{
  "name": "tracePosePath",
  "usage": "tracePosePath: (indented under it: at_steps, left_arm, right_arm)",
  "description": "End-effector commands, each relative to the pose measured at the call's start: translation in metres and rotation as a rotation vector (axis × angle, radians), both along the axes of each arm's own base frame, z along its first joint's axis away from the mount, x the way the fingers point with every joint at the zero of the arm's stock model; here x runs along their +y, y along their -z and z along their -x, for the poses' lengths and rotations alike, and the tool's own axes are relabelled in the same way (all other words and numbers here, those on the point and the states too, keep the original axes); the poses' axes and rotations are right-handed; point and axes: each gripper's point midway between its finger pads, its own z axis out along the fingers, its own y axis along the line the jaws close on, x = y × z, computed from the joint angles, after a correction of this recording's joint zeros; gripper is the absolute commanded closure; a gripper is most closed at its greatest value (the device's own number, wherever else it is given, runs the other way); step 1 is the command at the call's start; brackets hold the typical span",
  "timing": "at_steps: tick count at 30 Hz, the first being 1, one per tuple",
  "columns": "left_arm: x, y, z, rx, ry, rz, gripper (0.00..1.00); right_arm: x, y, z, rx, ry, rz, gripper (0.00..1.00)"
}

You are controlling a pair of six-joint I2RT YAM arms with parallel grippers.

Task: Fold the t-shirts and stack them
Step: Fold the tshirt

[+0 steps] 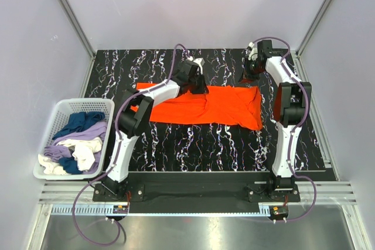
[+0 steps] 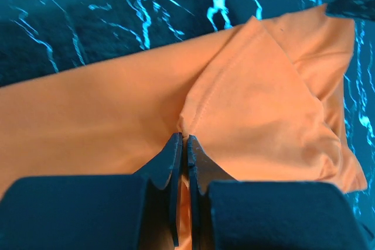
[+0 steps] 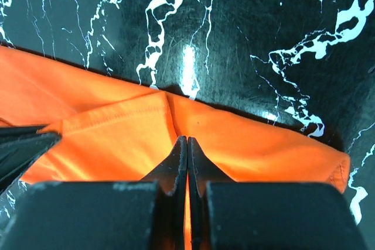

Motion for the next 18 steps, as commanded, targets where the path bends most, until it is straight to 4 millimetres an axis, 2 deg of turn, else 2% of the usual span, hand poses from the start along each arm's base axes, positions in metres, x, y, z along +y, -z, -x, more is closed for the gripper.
tracePosePath:
  at_steps: [1, 3, 4, 7, 8, 9, 10, 11, 12, 13, 14, 15, 16, 17, 18]
  left_arm:
    - [-0.003, -0.007, -0.019, -0.036, -0.005, 0.023, 0.94]
    - [-0.007, -0.007, -0.024, -0.032, -0.003, 0.03, 0.87]
    - [-0.006, 0.006, -0.021, 0.007, -0.003, 0.017, 0.82]
    - [-0.007, 0.011, -0.018, 0.04, 0.007, 0.005, 0.74]
    - [-0.006, 0.011, -0.017, 0.044, 0.008, 0.0, 0.71]
    - [-0.004, 0.01, -0.015, 0.048, 0.008, -0.005, 0.66]
    - [-0.002, 0.01, -0.012, 0.053, 0.013, -0.017, 0.66]
    - [0.0, -0.002, -0.011, 0.037, 0.013, -0.014, 0.64]
    - [0.001, -0.008, -0.01, 0.03, 0.014, -0.016, 0.62]
    - [0.006, -0.009, -0.005, 0.039, 0.016, -0.035, 0.58]
    - [0.009, -0.015, -0.003, 0.038, 0.015, -0.048, 0.57]
    - [0.016, -0.026, 0.003, 0.047, 0.009, -0.065, 0.55]
    - [0.02, -0.033, 0.005, 0.042, 0.015, -0.073, 0.54]
    - [0.023, -0.039, 0.009, 0.043, 0.018, -0.079, 0.54]
    - [0.029, -0.043, 0.011, 0.046, 0.017, -0.091, 0.54]
  right_arm:
    - [0.0, -0.01, -0.011, -0.03, 0.01, -0.013, 1.0]
    - [0.003, -0.011, -0.009, -0.019, 0.015, -0.029, 1.0]
    - [0.002, -0.012, -0.006, -0.004, 0.023, -0.03, 1.0]
    - [-0.005, -0.017, 0.005, 0.043, 0.075, 0.002, 0.98]
    - [-0.007, -0.017, 0.01, 0.066, 0.089, 0.015, 0.94]
    - [-0.011, -0.024, 0.016, 0.08, 0.127, 0.025, 0.82]
    - [-0.015, -0.026, 0.024, 0.108, 0.155, 0.043, 0.79]
    - [-0.019, -0.018, 0.042, 0.167, 0.18, 0.065, 0.78]
    - [-0.02, -0.032, 0.051, 0.16, 0.205, 0.063, 0.75]
    - [-0.023, -0.034, 0.06, 0.178, 0.234, 0.071, 0.74]
    - [-0.027, -0.026, 0.081, 0.237, 0.258, 0.089, 0.73]
    - [-0.027, -0.041, 0.091, 0.227, 0.293, 0.079, 0.7]
    - [-0.029, -0.044, 0.101, 0.242, 0.313, 0.075, 0.66]
    - [-0.028, -0.037, 0.121, 0.298, 0.319, 0.076, 0.63]
    - [-0.026, -0.048, 0.131, 0.291, 0.335, 0.062, 0.62]
